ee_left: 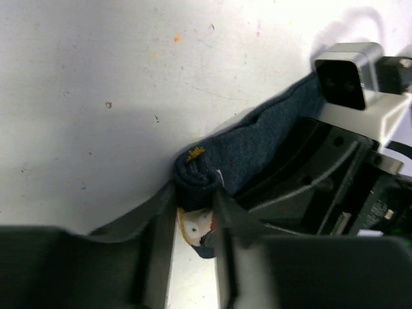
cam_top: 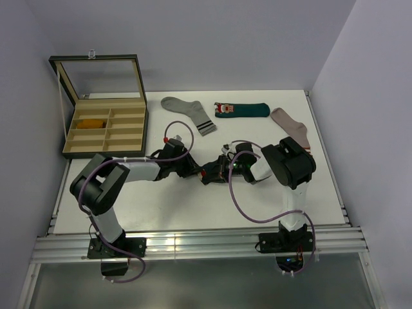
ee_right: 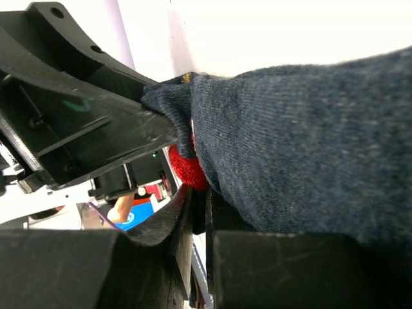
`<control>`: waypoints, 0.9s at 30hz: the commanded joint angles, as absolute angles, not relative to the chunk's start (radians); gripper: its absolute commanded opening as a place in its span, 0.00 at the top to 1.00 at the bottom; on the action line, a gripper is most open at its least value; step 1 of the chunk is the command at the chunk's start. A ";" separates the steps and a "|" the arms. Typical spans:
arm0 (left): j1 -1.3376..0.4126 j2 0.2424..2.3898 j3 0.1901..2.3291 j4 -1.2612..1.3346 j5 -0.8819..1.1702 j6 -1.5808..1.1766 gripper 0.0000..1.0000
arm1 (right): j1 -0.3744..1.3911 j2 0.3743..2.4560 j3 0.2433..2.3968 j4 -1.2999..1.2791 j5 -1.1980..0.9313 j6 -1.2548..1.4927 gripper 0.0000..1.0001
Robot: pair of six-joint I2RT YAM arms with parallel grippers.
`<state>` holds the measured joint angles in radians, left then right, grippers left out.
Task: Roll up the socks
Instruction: Roll the sock at the center of the board.
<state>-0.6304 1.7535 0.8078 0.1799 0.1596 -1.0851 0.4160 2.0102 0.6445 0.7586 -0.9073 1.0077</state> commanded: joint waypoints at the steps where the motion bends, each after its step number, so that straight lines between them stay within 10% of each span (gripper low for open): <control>1: -0.646 1.784 0.859 0.077 0.091 -1.054 0.71 | 0.411 2.003 0.643 0.601 -0.795 0.919 0.89; 10: -0.687 1.845 1.011 -0.164 0.005 -1.000 0.94 | 0.466 1.767 0.693 0.258 -0.534 0.686 0.67; 27: -0.718 1.893 1.124 -0.288 0.005 -0.945 0.98 | 0.787 1.474 0.736 0.158 0.093 0.367 0.66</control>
<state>-0.7055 1.8633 1.1149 -0.2085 0.0296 -0.9806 0.7677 1.4738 0.6907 0.1589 -0.0299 0.4454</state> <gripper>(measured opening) 0.190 0.340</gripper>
